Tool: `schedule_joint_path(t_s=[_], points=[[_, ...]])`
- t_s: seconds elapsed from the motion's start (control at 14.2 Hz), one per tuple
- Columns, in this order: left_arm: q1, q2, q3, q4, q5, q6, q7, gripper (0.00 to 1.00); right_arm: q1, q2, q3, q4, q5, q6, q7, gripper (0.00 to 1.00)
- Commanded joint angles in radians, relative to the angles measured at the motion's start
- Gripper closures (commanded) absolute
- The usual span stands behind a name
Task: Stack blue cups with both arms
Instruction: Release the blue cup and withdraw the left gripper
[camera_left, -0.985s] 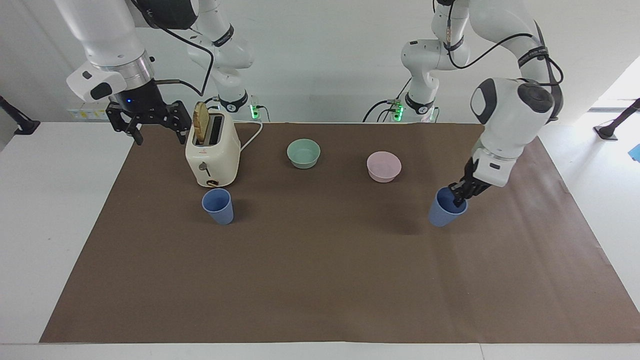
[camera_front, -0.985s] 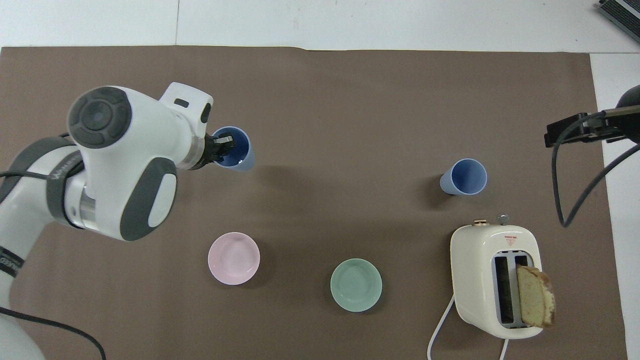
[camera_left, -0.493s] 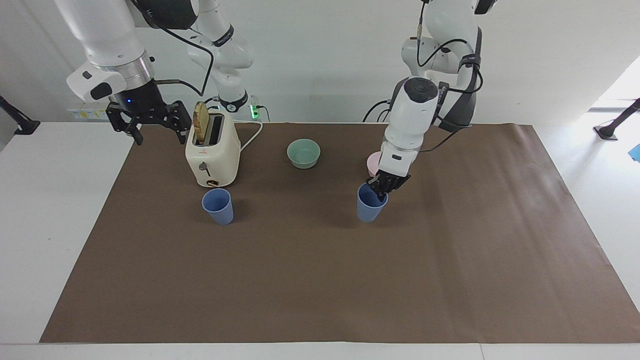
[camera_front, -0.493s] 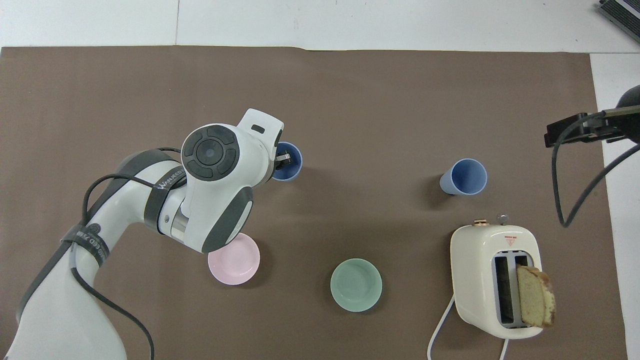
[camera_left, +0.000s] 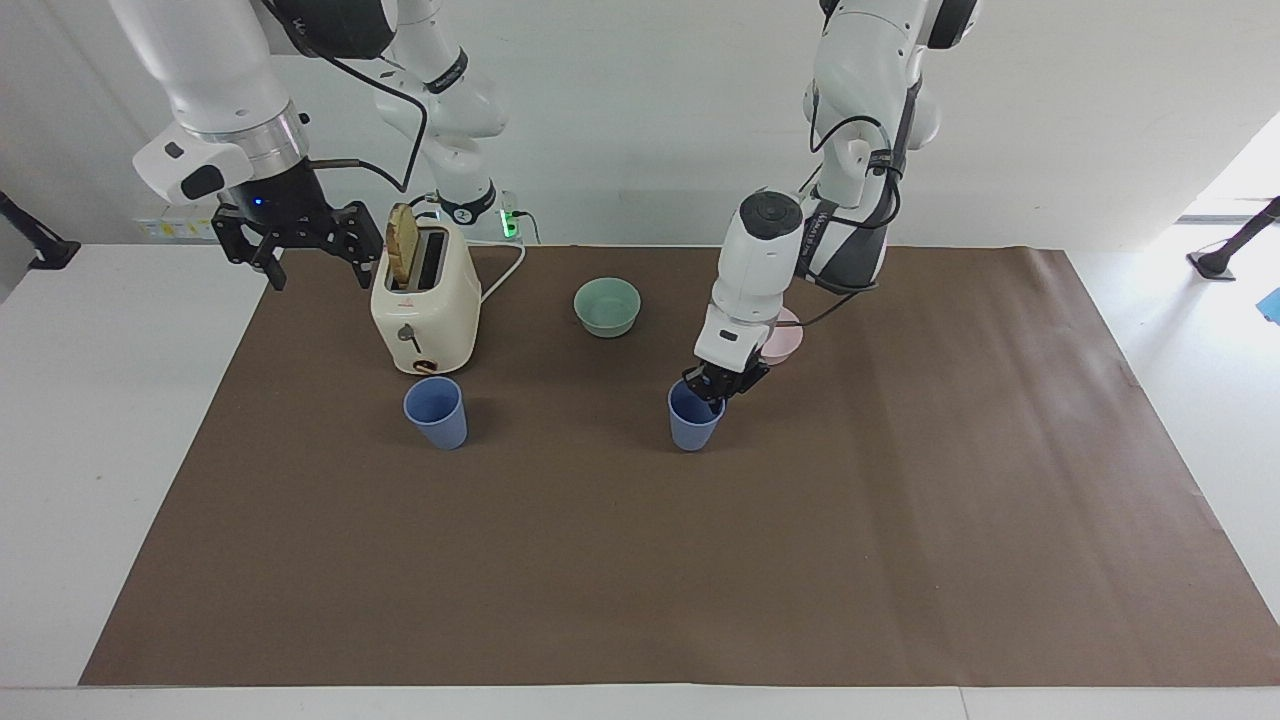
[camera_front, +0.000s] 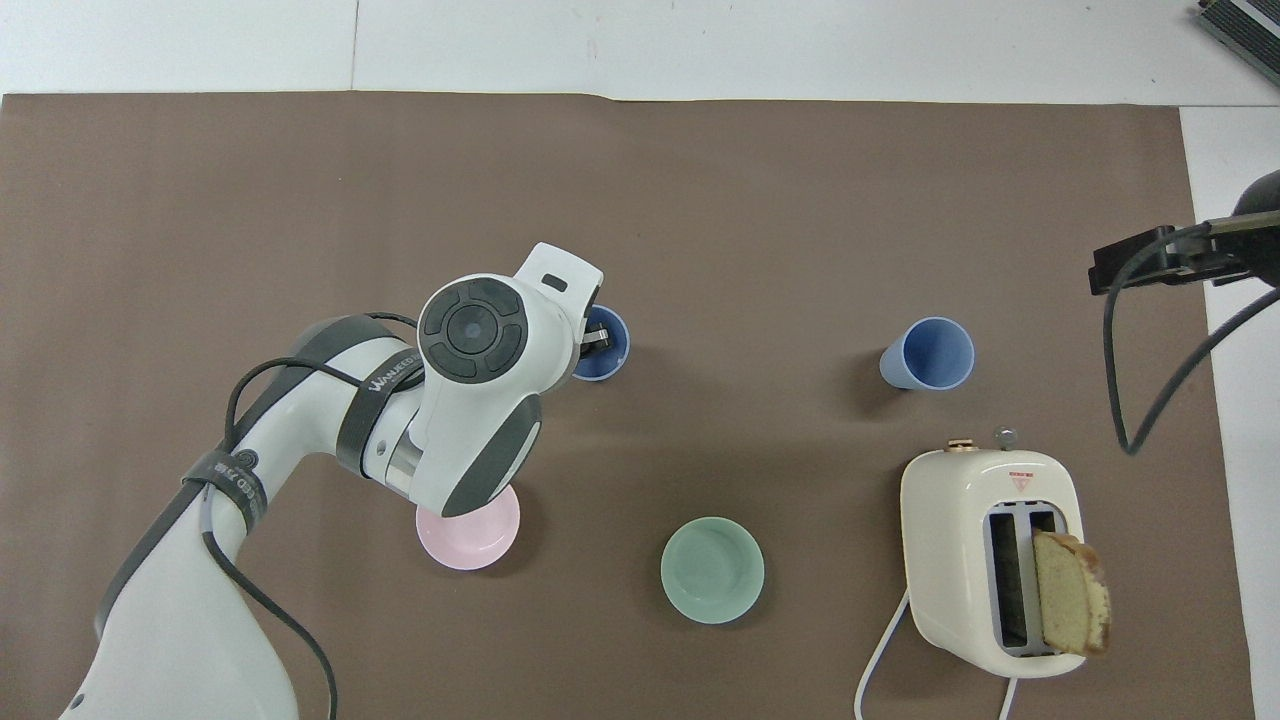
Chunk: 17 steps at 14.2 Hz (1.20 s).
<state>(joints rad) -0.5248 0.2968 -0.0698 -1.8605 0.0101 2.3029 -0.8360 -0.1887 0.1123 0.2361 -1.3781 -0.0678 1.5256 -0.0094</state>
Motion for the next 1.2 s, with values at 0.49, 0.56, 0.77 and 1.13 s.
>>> schedule_joint_path(t_s=[0.49,0.56,0.77,1.13], points=[[0.035,-0.042,0.03,0.029,0.025,-0.075,-0.003,0.0,-0.011,-0.01,0.005,-0.018,0.019,0.018,0.016,0.0],[0.048,-0.05,0.031,0.038,0.025,-0.094,0.006,0.0,-0.009,-0.008,0.005,-0.018,0.019,0.019,0.016,0.0],[0.124,-0.103,0.03,0.038,0.027,-0.121,0.081,0.0,-0.009,-0.01,0.005,-0.018,0.019,0.016,0.011,0.0],[0.261,-0.194,0.028,0.032,0.028,-0.281,0.4,0.0,-0.011,-0.052,0.003,-0.138,0.086,0.124,0.008,0.0]])
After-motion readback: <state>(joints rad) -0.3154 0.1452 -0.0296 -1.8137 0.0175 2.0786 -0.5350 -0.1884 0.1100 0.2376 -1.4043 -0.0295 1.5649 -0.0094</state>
